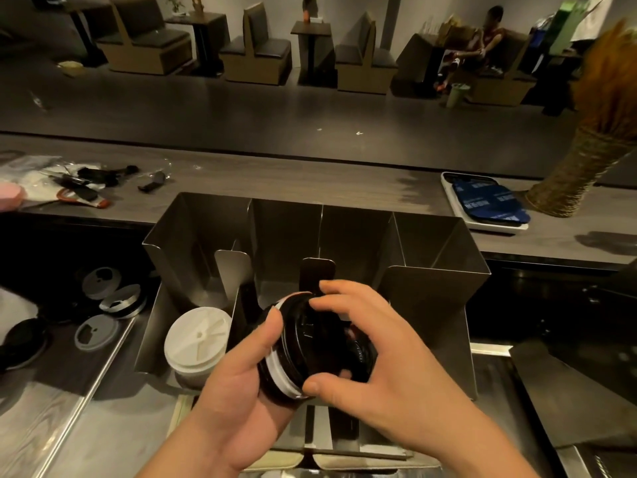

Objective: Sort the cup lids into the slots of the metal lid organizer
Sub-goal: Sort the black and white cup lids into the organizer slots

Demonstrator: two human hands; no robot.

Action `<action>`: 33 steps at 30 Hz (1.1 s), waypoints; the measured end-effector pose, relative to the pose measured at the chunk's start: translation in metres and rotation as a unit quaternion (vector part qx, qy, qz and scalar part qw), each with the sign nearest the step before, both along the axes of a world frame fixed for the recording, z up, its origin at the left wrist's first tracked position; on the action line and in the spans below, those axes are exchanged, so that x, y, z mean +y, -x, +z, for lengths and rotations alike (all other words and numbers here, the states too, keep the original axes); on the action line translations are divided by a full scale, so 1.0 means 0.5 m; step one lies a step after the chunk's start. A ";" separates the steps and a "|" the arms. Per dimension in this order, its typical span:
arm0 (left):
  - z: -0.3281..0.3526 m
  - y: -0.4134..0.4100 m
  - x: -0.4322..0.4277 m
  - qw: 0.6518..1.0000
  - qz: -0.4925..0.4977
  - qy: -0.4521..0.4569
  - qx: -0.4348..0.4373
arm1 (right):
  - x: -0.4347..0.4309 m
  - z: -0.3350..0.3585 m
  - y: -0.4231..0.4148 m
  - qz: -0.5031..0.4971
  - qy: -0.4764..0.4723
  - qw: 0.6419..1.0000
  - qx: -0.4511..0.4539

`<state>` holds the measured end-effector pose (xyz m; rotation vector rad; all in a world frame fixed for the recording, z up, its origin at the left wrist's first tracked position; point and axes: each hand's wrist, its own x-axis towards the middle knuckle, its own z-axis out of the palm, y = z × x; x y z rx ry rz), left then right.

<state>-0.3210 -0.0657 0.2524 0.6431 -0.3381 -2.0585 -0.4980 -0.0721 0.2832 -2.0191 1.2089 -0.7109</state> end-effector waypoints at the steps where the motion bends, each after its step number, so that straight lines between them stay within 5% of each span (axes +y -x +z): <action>1: -0.002 -0.001 -0.001 1.000 -0.005 0.002 -0.001 | -0.001 -0.003 0.000 0.000 -0.007 1.000 -0.014; 7: -0.001 -0.015 0.009 0.994 0.094 -0.042 -0.030 | -0.010 -0.013 0.040 -0.148 0.008 0.979 -0.140; 13: 0.003 -0.063 0.009 0.987 0.158 -0.010 0.007 | -0.016 -0.048 0.012 -0.146 0.064 0.952 0.260; 18: -0.012 -0.074 -0.004 0.990 0.134 0.037 0.024 | -0.024 -0.090 -0.021 -0.082 0.034 0.914 0.397; 27: -0.031 -0.068 0.002 0.992 0.122 0.020 -0.019 | -0.042 -0.104 -0.025 -0.074 0.034 0.891 0.446; 33: -0.021 -0.069 0.005 0.987 0.122 0.061 -0.089 | -0.029 -0.073 -0.019 -0.125 0.075 0.928 0.342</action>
